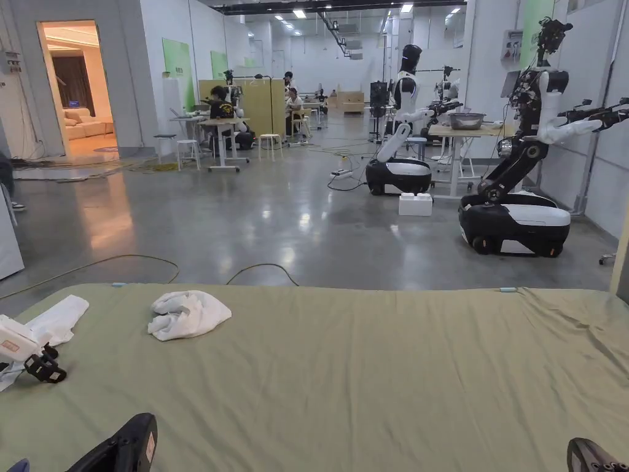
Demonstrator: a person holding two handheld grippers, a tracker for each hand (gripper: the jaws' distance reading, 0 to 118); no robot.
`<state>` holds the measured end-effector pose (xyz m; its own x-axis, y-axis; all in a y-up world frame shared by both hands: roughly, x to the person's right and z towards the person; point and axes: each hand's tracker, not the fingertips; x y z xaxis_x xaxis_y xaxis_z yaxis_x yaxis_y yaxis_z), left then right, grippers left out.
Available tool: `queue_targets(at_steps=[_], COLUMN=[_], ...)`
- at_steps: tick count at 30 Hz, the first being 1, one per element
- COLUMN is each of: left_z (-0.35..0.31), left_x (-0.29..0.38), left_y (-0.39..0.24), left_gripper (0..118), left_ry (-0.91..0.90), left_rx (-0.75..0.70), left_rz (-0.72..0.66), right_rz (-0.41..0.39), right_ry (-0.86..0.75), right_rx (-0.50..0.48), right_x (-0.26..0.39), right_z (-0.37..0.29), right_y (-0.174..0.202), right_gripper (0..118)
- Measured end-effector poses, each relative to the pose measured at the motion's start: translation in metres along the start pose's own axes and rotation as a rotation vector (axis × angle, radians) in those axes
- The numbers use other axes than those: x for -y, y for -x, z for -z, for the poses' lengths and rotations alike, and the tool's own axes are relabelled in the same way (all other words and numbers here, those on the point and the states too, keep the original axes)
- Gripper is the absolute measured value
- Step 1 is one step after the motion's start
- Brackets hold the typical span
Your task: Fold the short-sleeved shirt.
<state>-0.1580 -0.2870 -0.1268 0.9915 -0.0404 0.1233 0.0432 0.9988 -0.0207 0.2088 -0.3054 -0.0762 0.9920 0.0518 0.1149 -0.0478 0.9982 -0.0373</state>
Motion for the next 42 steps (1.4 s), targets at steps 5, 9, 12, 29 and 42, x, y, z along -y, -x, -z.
queue_targets(at_steps=[5, 9, 12, 29, 42], left_z=[0.002, 0.007, 0.01, 0.014, -0.005], left_x=[-0.002, -0.001, 0.039, 0.023, 0.024], left_y=[-0.001, -0.014, -0.037, 0.054, 0.035], left_gripper=[0, 0, 0, 1, 1], left_ry=[0.001, 0.031, 0.037, -0.016, -0.004], left_rx=[0.008, 0.014, -0.082, 0.312, 0.154], left_rz=[0.049, 0.442, 1.208, -0.491, -0.231], right_rz=[-0.165, -0.472, -1.014, 0.036, 0.195], right_ry=[-0.003, 0.004, -0.011, 0.098, 0.077], right_rx=[0.016, 0.021, 0.05, 0.03, -0.023], right_x=[0.0, 0.004, 0.029, 0.02, 0.017], right_z=[-0.001, 0.004, 0.007, 0.006, -0.006], right_y=[0.005, 0.011, 0.022, -0.022, -0.014], right_gripper=[1, 1, 1, 2, 2])
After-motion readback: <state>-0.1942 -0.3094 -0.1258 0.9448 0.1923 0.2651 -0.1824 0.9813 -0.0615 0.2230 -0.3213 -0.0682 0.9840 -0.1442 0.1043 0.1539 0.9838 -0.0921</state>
